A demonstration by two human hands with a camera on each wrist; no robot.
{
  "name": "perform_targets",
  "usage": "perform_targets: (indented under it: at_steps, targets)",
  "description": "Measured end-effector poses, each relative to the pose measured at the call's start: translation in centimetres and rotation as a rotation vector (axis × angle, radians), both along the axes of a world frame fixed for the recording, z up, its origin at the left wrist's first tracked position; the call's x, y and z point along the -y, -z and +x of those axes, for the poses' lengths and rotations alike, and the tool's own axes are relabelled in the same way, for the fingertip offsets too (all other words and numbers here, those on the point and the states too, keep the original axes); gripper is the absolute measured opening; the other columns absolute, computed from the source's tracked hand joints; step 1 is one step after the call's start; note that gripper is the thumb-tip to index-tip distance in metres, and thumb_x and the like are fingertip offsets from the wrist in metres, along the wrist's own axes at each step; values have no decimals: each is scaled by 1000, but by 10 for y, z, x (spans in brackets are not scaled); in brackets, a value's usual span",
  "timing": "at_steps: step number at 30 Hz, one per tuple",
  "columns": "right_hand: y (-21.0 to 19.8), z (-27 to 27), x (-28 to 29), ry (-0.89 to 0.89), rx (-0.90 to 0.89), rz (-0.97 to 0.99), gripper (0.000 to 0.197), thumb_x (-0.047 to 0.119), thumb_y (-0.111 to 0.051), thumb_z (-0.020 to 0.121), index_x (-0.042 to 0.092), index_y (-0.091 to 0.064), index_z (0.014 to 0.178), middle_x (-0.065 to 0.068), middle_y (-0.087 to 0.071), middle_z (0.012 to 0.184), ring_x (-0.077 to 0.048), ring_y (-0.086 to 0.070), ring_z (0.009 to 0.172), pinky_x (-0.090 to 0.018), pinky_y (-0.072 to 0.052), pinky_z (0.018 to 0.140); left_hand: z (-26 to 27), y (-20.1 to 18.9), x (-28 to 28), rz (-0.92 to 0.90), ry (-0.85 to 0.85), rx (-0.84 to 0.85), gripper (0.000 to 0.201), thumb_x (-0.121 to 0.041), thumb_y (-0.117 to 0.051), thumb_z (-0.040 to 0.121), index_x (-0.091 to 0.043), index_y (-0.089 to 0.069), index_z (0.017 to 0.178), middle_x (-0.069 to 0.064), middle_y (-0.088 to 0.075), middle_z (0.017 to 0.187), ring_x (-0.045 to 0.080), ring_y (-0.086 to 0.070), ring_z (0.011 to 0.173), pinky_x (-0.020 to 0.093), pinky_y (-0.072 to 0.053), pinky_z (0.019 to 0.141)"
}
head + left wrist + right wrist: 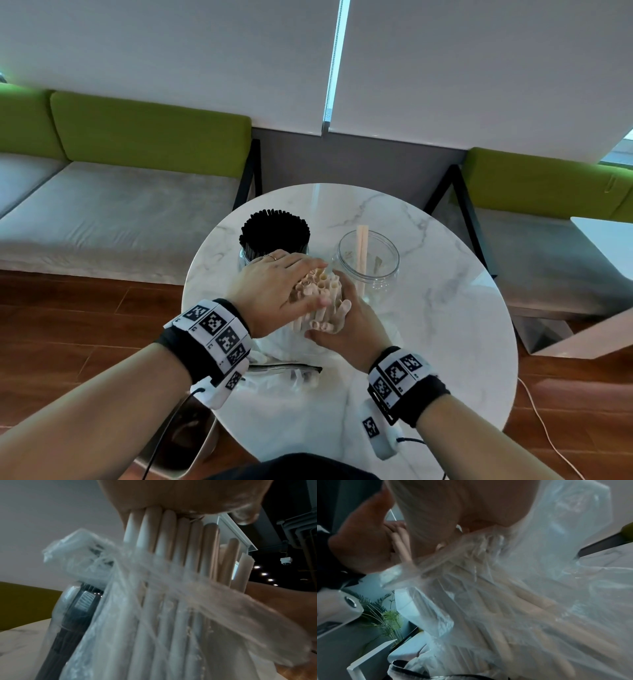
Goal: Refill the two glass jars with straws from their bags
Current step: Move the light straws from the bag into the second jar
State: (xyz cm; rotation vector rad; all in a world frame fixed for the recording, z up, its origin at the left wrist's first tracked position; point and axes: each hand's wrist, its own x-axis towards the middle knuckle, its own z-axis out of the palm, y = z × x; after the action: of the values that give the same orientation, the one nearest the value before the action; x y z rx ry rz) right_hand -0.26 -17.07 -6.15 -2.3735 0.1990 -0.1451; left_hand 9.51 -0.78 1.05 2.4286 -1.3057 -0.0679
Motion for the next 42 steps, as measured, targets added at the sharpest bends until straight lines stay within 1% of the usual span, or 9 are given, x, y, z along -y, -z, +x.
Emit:
perform_targets:
  at_steps: [4,8,19,22,25,29,33,39,42]
  targets:
    - [-11,1,0,57,80,47,52,26,-79,68,20,-57,115,11,-60,102,-14,-60,96,-33,-49,86,0,5,3,5,-75,12,63,-73,-33,75,-37,-44,125,-19,-55,123,8,-48,115,29,-39,96]
    - [-17,-1,14,174,182,432,16,15,-74,79,7,-65,88,3,-67,77,-9,-64,75,-28,-53,71,1,6,-1,-15,-62,35,56,-65,-28,83,-32,-48,124,-17,-57,123,10,-50,115,29,-41,94]
    - [-6,5,-4,36,128,504,41,42,-48,90,18,-53,123,-4,-64,114,-20,-60,110,-48,-48,96,-6,3,10,7,89,88,77,-67,-43,79,-45,-6,143,-15,-23,152,12,-29,134,34,-30,107]
    - [-9,8,-4,-63,136,336,37,36,-43,89,12,-54,115,-1,-62,111,-17,-58,106,-38,-48,94,-7,6,12,-11,173,206,67,-64,-42,83,-45,-15,142,-11,-28,150,18,-37,131,39,-35,104]
    - [-6,12,-2,-153,105,-23,59,40,-30,88,8,-46,135,-5,-50,135,-18,-44,126,-29,-30,108,-5,10,11,-57,179,237,48,-61,-41,85,-44,-35,129,-12,-52,128,20,-45,127,47,-43,98]
    - [4,19,2,-118,-28,-287,70,52,-23,81,14,-39,138,0,-47,133,-22,-43,123,-34,-34,104,-4,13,10,-86,157,238,47,-61,-38,86,-43,-36,129,-11,-55,124,21,-46,127,46,-44,98]
    - [11,23,7,-62,-164,-382,64,56,-24,72,21,-46,121,7,-48,119,-21,-46,114,-39,-41,97,-5,14,12,-71,180,260,60,-58,-38,87,-41,-20,142,-13,-25,152,17,-29,138,41,-39,104]
    - [1,18,6,-79,-212,-415,76,58,-22,67,24,-41,132,4,-46,135,-25,-40,124,-39,-37,103,-5,18,12,12,200,345,48,-55,-35,89,-38,-41,134,-20,-58,124,15,-47,127,46,-45,95]
    - [-9,16,2,-72,-220,-396,54,47,-38,82,28,-42,131,3,-48,132,-25,-39,124,-39,-37,103,-5,19,11,11,220,396,44,-52,-37,90,-43,-39,133,-18,-62,116,18,-51,123,43,-45,94]
